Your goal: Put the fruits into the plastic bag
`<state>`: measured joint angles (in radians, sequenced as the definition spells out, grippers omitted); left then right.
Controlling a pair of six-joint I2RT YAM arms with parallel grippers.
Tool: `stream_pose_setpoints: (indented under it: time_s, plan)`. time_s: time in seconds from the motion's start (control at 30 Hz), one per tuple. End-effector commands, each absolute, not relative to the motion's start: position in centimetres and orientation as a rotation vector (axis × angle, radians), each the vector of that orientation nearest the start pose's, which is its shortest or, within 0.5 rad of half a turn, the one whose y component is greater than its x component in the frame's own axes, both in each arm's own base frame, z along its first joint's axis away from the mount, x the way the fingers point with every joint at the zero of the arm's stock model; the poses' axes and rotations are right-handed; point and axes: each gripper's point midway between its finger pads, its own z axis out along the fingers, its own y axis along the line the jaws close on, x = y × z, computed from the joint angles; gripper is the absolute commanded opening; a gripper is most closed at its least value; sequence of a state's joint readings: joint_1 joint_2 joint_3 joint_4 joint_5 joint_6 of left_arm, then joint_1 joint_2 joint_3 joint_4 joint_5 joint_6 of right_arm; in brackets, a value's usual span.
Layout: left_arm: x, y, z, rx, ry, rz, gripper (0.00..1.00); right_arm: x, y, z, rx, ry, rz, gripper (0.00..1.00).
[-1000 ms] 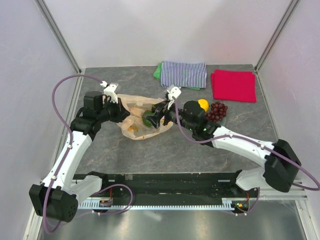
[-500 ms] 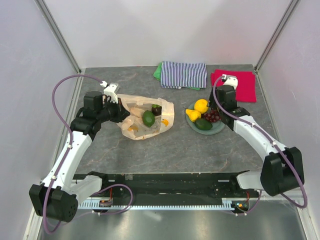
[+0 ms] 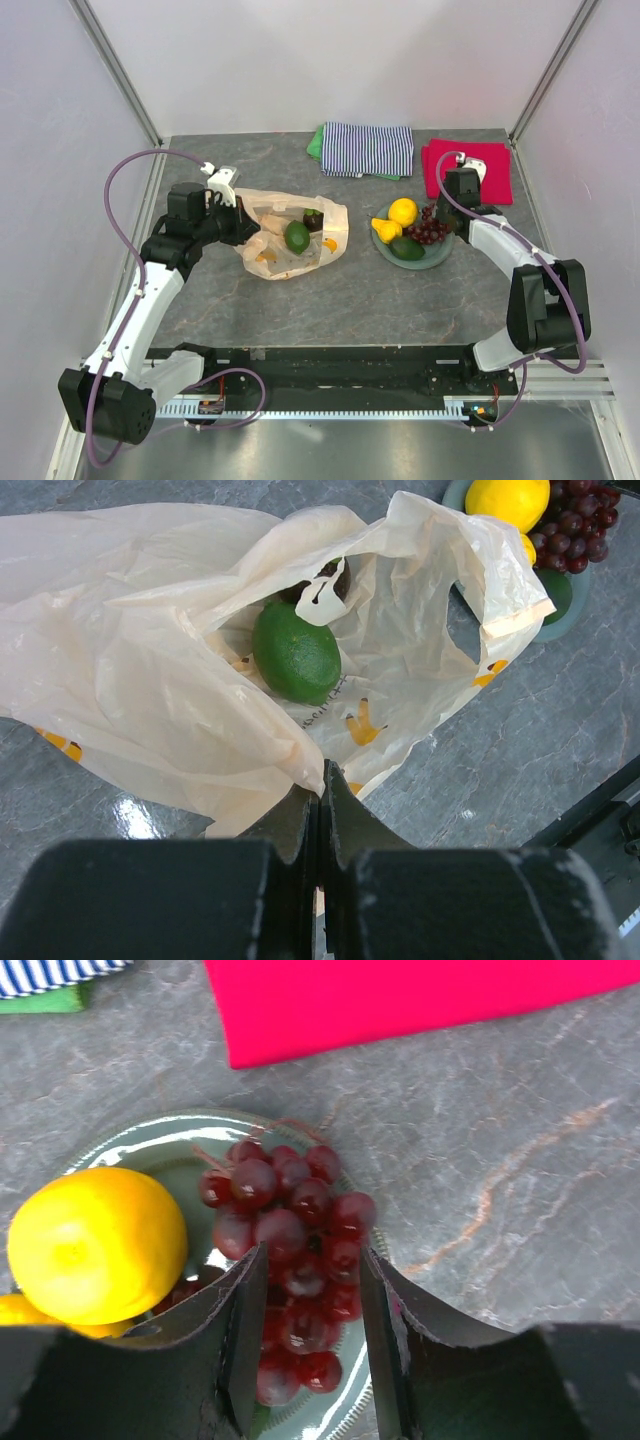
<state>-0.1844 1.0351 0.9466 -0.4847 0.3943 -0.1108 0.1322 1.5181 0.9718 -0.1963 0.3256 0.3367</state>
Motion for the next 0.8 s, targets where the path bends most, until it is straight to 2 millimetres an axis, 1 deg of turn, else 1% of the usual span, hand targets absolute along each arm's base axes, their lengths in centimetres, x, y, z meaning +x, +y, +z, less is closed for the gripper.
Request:
stream_pose_setpoints:
  time_s: [0.0, 0.17, 0.3, 0.43, 0.57, 0.77]
  plan:
    - [29.4, -12.3, 21.8, 0.317, 2.116, -0.566, 0.02, 42.5, 1.9, 13.3, 0.387, 2.148, -0.048, 0.49]
    - [29.4, -12.3, 21.6, 0.317, 2.12, -0.562, 0.02, 42.8, 1.9, 13.1, 0.388, 2.148, -0.047, 0.48]
    - [29.4, -12.3, 21.6, 0.316, 2.123, -0.562, 0.02, 43.0, 1.7, 12.2, 0.388, 2.168, -0.056, 0.46]
    - [29.4, -12.3, 21.5, 0.316, 2.125, -0.562, 0.02, 43.2, 1.8, 11.8, 0.388, 2.176, -0.052, 0.44]
    - [29.4, -12.2, 21.5, 0.317, 2.126, -0.56, 0.02, 43.3, 1.8, 11.9, 0.392, 2.17, -0.05, 0.4]
    - [29.4, -12.2, 21.6, 0.316, 2.123, -0.558, 0.01, 43.5, 1.8, 11.5, 0.395, 2.176, -0.048, 0.34]
